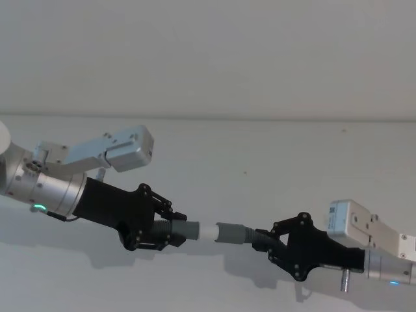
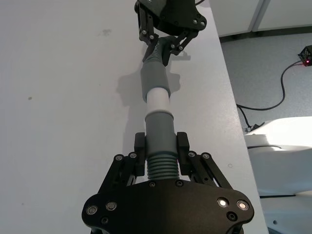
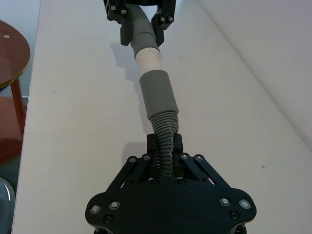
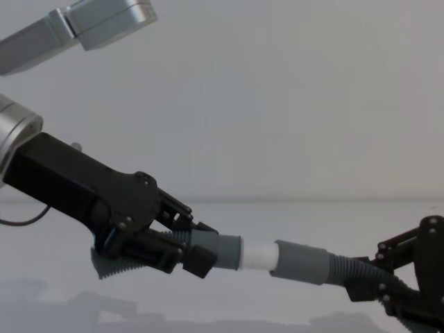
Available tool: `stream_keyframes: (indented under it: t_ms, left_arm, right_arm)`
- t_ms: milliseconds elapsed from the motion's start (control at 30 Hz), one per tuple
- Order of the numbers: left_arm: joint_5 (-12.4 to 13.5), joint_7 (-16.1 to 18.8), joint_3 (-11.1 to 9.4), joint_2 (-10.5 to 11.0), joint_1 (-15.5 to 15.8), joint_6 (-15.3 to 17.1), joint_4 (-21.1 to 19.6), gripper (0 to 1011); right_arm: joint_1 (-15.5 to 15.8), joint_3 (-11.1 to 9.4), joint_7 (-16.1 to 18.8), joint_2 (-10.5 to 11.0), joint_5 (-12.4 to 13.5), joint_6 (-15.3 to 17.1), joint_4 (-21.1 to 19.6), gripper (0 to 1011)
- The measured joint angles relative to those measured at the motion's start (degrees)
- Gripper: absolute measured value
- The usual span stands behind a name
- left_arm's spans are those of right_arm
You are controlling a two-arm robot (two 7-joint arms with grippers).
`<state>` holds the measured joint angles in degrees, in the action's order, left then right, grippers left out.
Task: Use both hands to pick up one end of the pipe from the table, align the ends, and insert them.
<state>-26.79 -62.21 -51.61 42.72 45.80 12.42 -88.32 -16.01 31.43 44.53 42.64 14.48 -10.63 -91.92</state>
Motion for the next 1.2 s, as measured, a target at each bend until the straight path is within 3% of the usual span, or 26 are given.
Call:
stream_keyframes:
  t_ms: [1200]
  left_arm:
    - [-0.3,-0.2,-0.7,0.2,0.3,0.4,-0.1,361]
  right_arm:
    - [-0.3,0.2,0.1,0.0,0.1,0.1,0.2,141]
